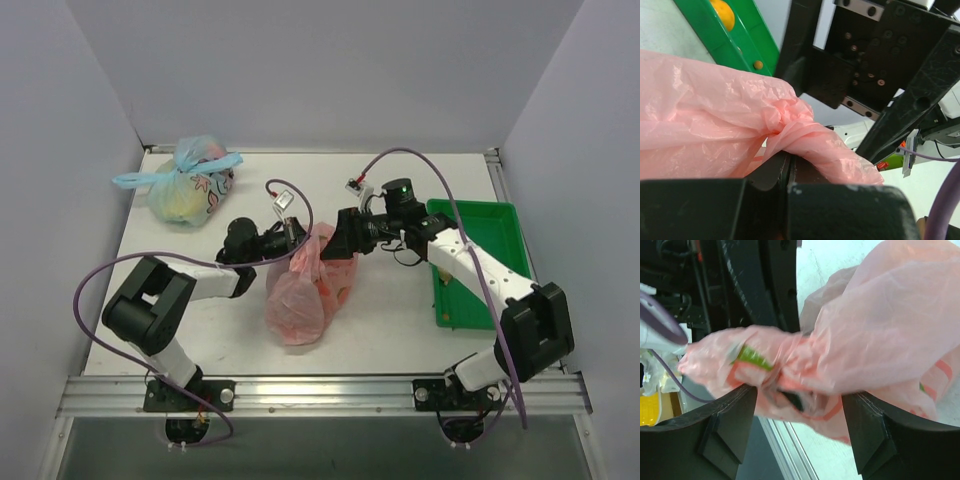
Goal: Place the fake fruits into the plastic bag and tie a complex knot
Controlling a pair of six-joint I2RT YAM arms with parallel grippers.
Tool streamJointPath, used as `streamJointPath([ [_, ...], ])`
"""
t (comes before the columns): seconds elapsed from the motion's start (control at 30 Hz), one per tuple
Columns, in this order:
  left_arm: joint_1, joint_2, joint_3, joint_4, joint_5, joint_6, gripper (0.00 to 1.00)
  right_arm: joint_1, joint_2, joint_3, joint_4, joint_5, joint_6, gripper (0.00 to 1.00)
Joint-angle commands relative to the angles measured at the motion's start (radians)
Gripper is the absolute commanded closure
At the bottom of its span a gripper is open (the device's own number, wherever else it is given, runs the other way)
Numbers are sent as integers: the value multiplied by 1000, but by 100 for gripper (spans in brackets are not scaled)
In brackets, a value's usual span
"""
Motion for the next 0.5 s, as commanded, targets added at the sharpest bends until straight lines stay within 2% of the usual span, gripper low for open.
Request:
streamJointPath([
  [0.0, -17, -44, 1, 97, 27, 12, 100, 28, 40, 11, 147, 12, 45, 30],
  [0.13, -28, -40, 4, 111, 34, 1, 100, 60, 100, 43, 300, -5, 132, 28],
  [0.2, -28, -44, 9, 117, 37, -6, 100, 63, 130, 51, 392, -34, 230, 28],
  [0.33, -24, -53, 16, 142, 50, -11, 100, 71, 160, 45, 661, -65, 388, 31],
  [0.4, -15, -53, 10, 145, 48, -3, 100, 81, 160, 36, 721, -67, 434, 32],
  [0.47, -4, -47, -2, 145, 47, 6, 100, 91, 148, 19, 706, -80, 409, 32],
])
